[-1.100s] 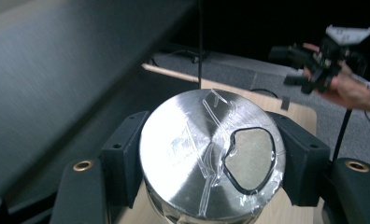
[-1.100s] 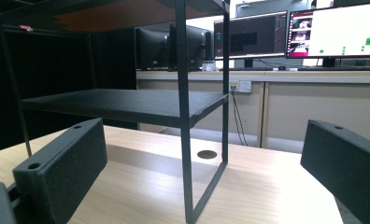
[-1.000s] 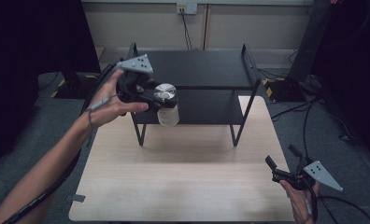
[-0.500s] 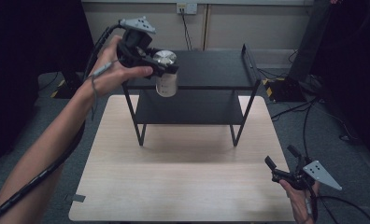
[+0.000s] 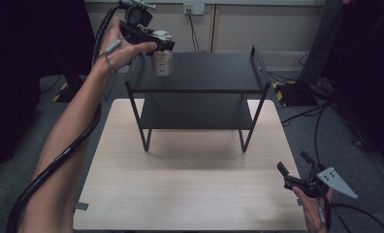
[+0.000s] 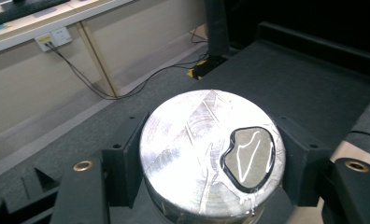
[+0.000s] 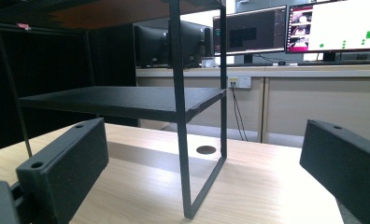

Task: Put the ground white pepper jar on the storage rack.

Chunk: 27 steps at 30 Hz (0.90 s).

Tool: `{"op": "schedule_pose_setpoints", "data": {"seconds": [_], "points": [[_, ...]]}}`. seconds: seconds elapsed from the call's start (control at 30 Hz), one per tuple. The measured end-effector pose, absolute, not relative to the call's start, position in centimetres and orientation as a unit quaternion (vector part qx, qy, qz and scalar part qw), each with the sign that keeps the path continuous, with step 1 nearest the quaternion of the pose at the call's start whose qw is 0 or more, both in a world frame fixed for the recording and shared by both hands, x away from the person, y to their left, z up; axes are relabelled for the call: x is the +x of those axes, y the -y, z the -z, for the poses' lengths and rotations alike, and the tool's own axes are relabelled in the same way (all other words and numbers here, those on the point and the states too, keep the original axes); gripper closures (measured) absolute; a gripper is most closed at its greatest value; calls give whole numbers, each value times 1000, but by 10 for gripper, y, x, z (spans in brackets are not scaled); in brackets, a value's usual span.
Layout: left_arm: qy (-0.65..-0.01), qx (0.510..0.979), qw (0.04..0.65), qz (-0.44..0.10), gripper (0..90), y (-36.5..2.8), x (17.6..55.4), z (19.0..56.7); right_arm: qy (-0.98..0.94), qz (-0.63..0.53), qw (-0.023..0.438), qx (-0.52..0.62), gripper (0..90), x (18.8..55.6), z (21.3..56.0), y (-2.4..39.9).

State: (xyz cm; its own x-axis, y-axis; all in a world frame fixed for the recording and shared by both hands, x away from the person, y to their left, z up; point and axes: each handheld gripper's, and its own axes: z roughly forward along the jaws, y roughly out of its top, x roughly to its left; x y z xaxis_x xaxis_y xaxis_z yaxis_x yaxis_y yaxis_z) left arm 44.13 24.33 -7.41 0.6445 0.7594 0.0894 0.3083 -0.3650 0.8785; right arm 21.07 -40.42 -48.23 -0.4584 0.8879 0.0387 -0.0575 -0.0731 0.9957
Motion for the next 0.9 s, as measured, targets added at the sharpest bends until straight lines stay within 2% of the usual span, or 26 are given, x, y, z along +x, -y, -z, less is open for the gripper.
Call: {"op": "schedule_pose_setpoints", "data": {"seconds": [0.53,0.9], "points": [[-353,784,447,-247,347,-251,461,96,-571,-638,368,363,10,210,483,405],[-365,765,471,-243,343,-259,462,110,-570,-636,369,366,13,210,484,406]]}}
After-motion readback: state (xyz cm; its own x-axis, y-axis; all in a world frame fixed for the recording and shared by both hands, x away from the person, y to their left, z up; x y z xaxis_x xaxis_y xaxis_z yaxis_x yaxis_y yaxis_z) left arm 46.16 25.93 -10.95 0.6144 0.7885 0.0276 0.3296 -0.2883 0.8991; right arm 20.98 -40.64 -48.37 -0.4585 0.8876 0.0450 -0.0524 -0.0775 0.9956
